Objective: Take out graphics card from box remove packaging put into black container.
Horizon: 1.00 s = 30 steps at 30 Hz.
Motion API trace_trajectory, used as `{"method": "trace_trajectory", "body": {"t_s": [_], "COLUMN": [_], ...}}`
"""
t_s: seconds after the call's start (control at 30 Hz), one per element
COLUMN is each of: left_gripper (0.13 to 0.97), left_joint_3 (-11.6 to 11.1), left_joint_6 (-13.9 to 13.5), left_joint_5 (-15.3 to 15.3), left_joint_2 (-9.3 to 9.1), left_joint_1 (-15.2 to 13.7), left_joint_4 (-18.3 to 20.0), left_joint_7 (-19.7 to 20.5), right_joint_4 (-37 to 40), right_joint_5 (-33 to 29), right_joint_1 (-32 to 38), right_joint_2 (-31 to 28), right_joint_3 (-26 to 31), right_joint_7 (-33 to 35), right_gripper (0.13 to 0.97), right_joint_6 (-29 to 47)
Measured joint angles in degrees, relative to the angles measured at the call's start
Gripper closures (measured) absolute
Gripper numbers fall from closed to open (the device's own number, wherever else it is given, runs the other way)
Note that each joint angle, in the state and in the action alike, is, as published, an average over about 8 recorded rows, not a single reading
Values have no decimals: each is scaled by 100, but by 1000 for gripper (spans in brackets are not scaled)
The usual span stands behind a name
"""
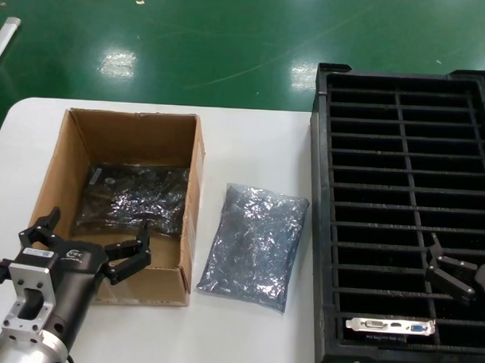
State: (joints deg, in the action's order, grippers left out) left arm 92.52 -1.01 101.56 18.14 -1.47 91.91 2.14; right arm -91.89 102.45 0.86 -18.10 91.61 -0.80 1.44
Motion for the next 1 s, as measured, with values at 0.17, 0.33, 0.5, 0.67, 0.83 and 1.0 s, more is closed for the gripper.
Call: {"method": "trace_trajectory", "body": {"t_s": [0.17, 0.33, 0.5, 0.67, 0.83, 1.0], "left_gripper": [132, 132, 132, 132, 132, 132], "left_joint_3": [0, 0, 0, 0, 0, 0], "left_joint_6": [0, 0, 0, 0, 0, 0], "left_joint_5": [0, 0, 0, 0, 0, 0], "left_joint_2": [0, 0, 0, 0, 0, 0], "left_joint_1": [0, 0, 0, 0, 0, 0], "left_joint_4": [0, 0, 0, 0, 0, 0], "left_joint_7": [0, 0, 0, 0, 0, 0], "right_joint_4": [0, 0, 0, 0, 0, 0], "right_joint_5": [0, 0, 0, 0, 0, 0], "right_joint_1": [0, 0, 0, 0, 0, 0], "right_joint_2": [0, 0, 0, 0, 0, 0], "right_joint_3": [0, 0, 0, 0, 0, 0], "right_joint_7": [0, 0, 0, 0, 0, 0], "right_gripper": [129, 129, 129, 129, 129, 129], "right_joint_6": [0, 0, 0, 0, 0, 0]}}
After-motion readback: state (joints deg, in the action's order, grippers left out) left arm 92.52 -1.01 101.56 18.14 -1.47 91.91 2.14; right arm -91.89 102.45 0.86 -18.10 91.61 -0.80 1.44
